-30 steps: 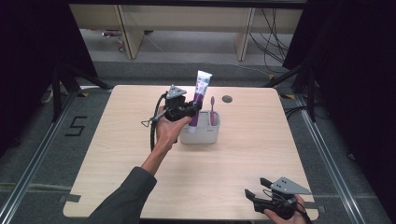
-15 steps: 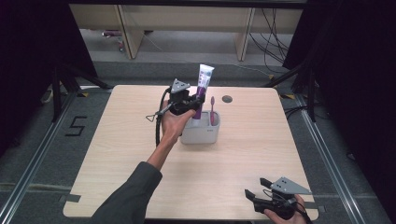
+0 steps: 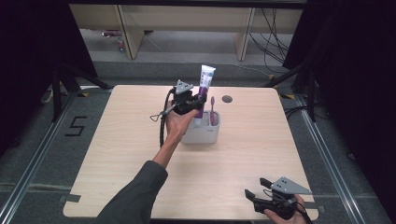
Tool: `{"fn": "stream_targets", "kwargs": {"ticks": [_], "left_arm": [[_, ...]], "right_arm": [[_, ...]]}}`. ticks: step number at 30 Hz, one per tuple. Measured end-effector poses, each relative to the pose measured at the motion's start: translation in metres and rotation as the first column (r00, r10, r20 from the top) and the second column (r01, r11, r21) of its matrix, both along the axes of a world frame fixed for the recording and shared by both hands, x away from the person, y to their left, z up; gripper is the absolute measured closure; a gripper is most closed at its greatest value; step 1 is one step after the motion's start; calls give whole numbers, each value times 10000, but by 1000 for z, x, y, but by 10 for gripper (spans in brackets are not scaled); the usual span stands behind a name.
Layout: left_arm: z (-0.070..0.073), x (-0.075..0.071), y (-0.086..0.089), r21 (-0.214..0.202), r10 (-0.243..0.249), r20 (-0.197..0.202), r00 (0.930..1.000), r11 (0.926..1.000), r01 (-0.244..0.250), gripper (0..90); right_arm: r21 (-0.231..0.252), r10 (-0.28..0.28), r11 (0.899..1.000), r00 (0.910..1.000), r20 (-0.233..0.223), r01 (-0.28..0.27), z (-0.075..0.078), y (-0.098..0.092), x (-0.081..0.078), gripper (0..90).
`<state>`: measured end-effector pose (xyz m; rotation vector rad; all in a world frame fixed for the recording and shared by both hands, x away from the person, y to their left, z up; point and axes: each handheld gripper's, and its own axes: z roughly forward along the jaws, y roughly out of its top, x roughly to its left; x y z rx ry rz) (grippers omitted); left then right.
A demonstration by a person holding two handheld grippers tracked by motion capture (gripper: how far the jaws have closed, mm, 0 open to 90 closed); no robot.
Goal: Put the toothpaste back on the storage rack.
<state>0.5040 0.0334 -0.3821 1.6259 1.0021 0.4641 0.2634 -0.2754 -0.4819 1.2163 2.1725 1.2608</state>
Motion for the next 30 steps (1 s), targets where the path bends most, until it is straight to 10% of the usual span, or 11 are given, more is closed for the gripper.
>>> {"fn": "stream_targets", "kwargs": {"ticks": [30], "left_arm": [[-30,0,5,154,53,-74,10000,9999,-52,747]], "right_arm": [[-100,-58,9999,10000,41,58,0,-1,-1,259]]}}
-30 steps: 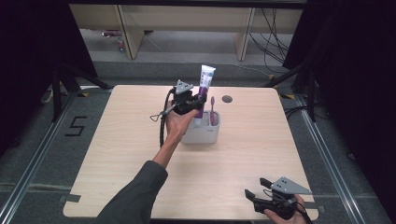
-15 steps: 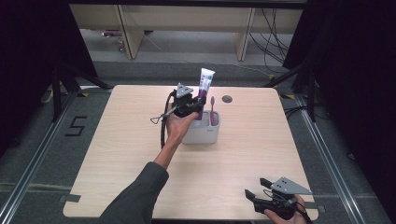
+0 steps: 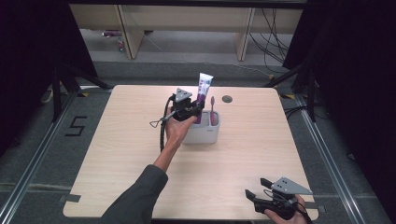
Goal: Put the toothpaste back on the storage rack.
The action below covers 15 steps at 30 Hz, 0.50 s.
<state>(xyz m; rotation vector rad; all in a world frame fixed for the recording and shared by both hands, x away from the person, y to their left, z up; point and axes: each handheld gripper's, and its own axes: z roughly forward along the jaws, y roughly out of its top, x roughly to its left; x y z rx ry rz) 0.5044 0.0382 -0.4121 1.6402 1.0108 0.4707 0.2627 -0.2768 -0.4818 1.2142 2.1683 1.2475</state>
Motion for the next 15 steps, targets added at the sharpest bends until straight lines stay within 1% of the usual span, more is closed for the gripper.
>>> {"fn": "stream_targets", "kwargs": {"ticks": [1,2,4,5,6,10,13,15], "left_arm": [[-1,0,1,43,23,-33,10000,10000,-22,748],[-2,0,1,102,29,-34,10000,9999,-28,747],[-3,-1,2,201,42,-56,10000,9998,-41,747],[-4,0,2,169,26,-63,10000,9999,-25,746],[-5,-1,3,241,10,-100,9999,9997,-8,745],[-8,-1,3,599,-55,-171,9998,9982,66,744],[-10,-2,3,656,-44,-218,9998,9978,58,742],[-11,-3,2,821,-95,-226,9997,9966,114,741]], "right_arm": [[19,7,10000,10000,-12,-6,0,0,0,259],[215,91,9997,9999,-57,-90,-1,1,0,259],[78,22,10000,10000,47,-22,0,1,0,259],[15,38,10000,10000,-40,-38,0,0,0,259],[-6,34,10000,10000,-45,-34,1,0,0,259],[-23,38,10000,10000,-24,-38,1,0,0,259],[3,36,10000,10000,-25,-36,0,0,0,259],[73,32,10000,10000,53,-32,0,1,0,259]]}}
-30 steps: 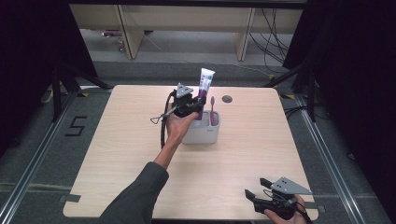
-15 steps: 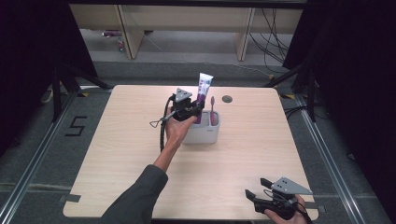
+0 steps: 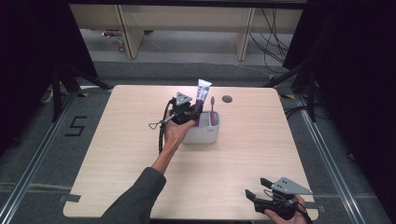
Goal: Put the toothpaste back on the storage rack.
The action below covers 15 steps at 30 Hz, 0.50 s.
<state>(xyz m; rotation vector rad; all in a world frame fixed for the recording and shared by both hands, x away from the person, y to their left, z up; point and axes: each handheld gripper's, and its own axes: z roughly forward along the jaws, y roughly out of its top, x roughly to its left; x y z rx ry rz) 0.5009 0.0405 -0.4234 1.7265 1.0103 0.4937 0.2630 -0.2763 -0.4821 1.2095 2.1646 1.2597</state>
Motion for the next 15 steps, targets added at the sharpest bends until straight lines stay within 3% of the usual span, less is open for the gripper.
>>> {"fn": "stream_targets", "kwargs": {"ticks": [2,15], "left_arm": [[1,-1,-1,85,-35,44,10000,10000,35,728],[1,-7,-6,553,-352,-48,9994,9978,354,721]], "right_arm": [[64,31,10000,9998,-203,-30,0,1,-1,259],[26,61,10000,9999,-153,-61,0,1,0,259]]}}
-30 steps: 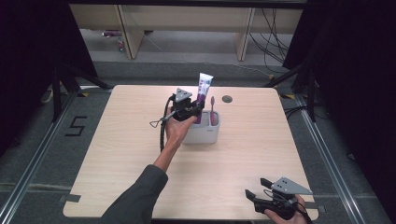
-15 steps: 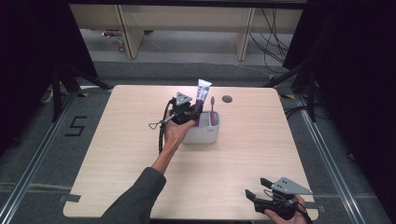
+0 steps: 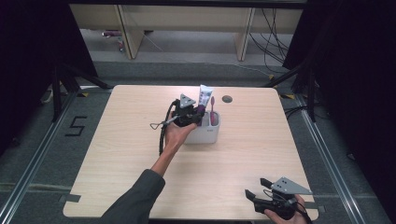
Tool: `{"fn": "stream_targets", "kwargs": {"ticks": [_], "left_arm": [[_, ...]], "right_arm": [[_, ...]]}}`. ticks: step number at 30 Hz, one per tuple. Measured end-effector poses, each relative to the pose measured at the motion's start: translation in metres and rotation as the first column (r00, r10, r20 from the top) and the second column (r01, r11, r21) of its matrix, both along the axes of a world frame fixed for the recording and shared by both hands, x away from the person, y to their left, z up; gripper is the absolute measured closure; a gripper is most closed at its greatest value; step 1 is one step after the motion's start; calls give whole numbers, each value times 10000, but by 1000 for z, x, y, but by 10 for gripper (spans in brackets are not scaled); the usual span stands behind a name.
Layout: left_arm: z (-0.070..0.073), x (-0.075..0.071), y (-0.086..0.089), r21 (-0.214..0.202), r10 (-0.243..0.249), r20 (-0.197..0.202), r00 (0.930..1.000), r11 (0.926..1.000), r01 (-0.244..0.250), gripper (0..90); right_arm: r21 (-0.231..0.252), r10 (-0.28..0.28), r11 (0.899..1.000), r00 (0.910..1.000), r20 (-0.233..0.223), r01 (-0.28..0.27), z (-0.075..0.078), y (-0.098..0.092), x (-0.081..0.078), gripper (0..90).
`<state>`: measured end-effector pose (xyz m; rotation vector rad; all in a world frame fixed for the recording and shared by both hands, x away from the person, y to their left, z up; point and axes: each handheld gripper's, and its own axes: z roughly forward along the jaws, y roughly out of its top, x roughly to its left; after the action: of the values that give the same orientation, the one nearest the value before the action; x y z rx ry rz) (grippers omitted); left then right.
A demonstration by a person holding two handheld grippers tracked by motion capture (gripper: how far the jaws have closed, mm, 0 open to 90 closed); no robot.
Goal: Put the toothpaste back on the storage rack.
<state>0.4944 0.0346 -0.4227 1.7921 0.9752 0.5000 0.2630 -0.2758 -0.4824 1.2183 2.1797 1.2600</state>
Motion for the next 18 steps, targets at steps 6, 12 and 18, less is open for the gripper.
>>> {"fn": "stream_targets", "kwargs": {"ticks": [6,12,18], "left_arm": [[-1,-1,2,156,32,-26,10000,9999,-32,717],[-5,-1,4,320,132,-102,9999,9994,-129,706],[2,-3,8,-355,222,261,9994,9991,-213,651]], "right_arm": [[66,-2,10000,10000,50,2,0,1,0,259],[-91,-60,9999,10000,40,61,0,0,0,259],[-168,31,9999,10000,17,-31,0,-1,0,260]]}}
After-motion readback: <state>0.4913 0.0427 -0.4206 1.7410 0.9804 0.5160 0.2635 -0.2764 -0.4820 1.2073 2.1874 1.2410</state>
